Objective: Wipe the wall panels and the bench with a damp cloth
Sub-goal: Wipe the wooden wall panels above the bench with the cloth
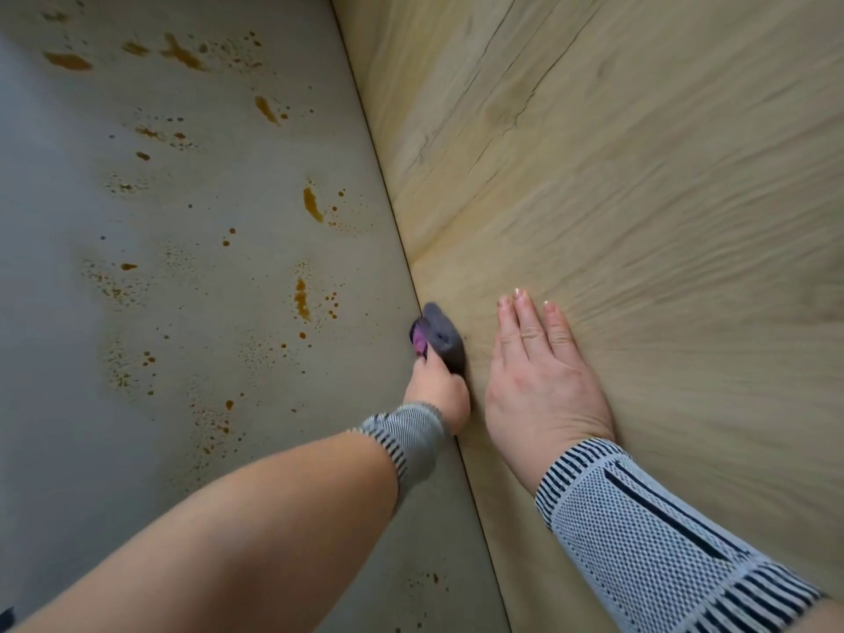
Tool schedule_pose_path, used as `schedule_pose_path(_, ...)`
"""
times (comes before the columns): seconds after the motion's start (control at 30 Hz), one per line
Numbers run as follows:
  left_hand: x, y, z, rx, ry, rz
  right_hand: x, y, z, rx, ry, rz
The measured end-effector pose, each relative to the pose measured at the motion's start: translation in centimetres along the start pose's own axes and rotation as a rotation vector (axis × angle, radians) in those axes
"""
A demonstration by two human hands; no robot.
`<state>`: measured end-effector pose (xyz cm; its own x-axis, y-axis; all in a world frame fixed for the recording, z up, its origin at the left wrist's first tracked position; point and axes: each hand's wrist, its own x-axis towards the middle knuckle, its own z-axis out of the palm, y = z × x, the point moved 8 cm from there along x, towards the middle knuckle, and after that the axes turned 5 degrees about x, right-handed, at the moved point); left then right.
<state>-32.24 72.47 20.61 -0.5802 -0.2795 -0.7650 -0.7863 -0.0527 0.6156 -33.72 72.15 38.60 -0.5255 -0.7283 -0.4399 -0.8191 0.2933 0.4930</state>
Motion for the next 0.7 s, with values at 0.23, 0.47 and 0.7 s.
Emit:
schedule_pose_path(0.23,-1.6,0.0,1.1,-0.082,-0.035,-0.002,0.0,0.7,0.6,0.09,0.07,0.049)
schedule_pose_path(0.47,-0.5,2.6,-1.6,-0.016,-0.013,-0.015,-0.4,0.7,-0.8,0.115,0.079,0.008)
schedule_pose_path(0.7,-2.9,3.2,-1.9,-0.148,0.053,0.095,-2.5,1.7,-2.7,-0.022,-0.117,-0.146)
